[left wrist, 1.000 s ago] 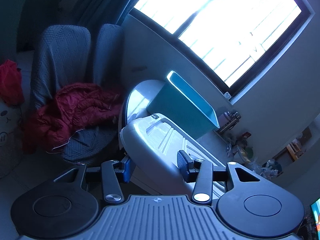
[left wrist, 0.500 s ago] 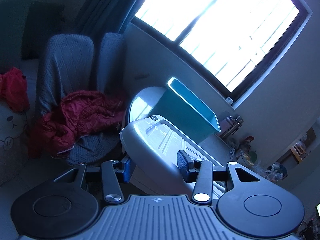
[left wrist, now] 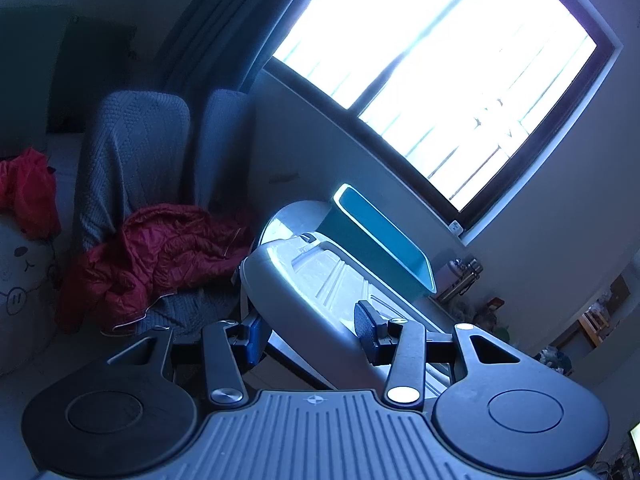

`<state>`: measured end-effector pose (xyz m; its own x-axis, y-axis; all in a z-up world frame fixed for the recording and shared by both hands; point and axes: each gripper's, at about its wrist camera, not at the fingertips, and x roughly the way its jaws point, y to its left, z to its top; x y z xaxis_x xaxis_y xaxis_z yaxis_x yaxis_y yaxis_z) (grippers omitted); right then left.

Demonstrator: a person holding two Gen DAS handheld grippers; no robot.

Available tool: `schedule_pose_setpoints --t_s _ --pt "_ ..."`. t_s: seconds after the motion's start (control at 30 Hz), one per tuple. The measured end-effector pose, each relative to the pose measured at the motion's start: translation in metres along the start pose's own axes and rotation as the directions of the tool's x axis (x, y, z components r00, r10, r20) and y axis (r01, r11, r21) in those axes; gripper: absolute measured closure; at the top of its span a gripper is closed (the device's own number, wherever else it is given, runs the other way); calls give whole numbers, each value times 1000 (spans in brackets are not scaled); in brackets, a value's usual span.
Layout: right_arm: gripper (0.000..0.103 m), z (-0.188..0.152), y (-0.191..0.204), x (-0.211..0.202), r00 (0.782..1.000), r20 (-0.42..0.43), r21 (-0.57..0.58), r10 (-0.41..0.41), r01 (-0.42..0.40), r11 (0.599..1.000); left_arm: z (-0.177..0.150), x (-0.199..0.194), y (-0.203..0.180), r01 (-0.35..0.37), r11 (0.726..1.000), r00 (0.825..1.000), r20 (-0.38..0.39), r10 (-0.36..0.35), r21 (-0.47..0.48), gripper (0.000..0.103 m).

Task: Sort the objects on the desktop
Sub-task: 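Carry the upright white lid with both tools over the teal tub, then tilt the white lid down onto the tub opening with both tools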

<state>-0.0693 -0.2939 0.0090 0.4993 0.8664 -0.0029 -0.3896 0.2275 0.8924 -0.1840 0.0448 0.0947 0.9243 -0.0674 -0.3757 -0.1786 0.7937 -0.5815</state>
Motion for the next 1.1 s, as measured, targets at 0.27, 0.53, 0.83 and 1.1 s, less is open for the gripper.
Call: schedule_pose_setpoints --t_s 0.27,0.53,0.83,1.1 --pt "81 19 -3 10 1000 -3 -2 -4 4 1000 12 26 -5 4 1000 1000 6 -4 -3 56" --pt "81 66 -16 30 1000 -9 -21 -4 3 1000 34 82 -19 11 1000 1000 25 -11 -7 56" --pt "80 137 -44 54 1000 -22 -41 6 -7 999 55 158 -46 8 1000 999 42 -8 -15 56" --pt "79 198 -63 69 999 -39 -48 19 -21 999 72 215 -80 -2 1000 997 75 3 -15 56"
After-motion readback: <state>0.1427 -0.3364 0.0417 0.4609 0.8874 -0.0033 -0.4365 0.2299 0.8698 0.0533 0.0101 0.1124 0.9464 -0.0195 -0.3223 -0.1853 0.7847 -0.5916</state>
